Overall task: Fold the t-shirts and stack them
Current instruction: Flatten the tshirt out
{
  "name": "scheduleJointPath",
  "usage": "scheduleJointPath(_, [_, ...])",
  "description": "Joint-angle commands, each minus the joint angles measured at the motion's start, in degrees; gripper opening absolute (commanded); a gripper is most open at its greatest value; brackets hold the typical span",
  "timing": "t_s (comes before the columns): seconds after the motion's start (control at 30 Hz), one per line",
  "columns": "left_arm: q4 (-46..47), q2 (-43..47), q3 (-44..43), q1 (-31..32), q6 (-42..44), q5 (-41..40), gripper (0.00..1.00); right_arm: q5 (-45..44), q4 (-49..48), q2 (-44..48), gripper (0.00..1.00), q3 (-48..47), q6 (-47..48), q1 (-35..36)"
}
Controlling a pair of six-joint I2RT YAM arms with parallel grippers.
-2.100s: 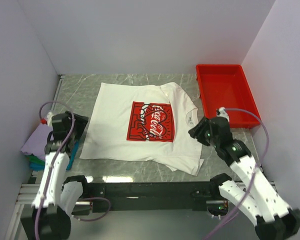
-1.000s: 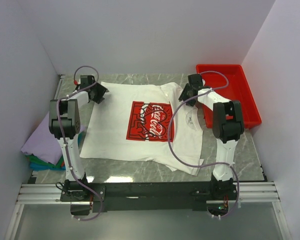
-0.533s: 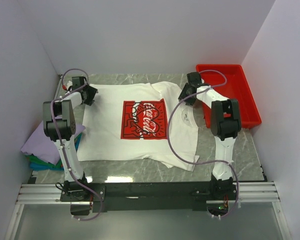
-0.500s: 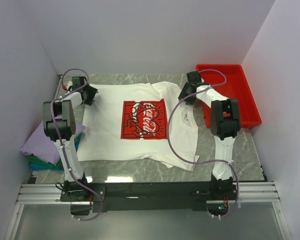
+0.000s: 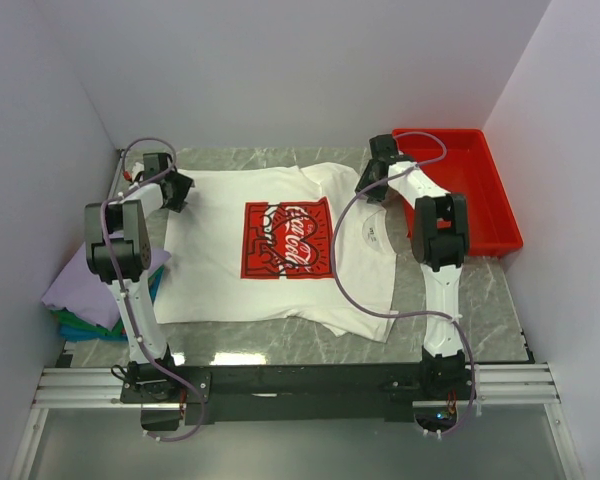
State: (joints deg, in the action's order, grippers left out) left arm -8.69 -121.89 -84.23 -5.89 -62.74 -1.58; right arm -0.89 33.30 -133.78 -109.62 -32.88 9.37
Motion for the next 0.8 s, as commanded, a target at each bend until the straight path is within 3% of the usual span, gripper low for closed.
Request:
scheduleJointPath(0.0, [-7.48,0.33,0.38,-1.14,1.92,-3.6,0.62,-1.75,1.86,-0.7,0.44,-2.96,0.28,-0.31])
scheduleJointPath(0.37, [-9.06,2.35,1.78,-2.81,2.89,-4.39,0.62,-5.44,12.4,-4.91,0.38,-12.71,3.09,-0.4])
scheduleJointPath(0.63, [-9.59,4.2,3.01,-3.16,3.76,-3.95,0.62,-8.94,14.86,-4.65,0.38,-12.28,6.07,-0.4])
scheduleJointPath(0.77, [-8.98,4.55,3.45,-3.16,3.94,-3.43,0.62,-10.62,15.22,-3.86,0.32,-10.88,8.54,-0.31])
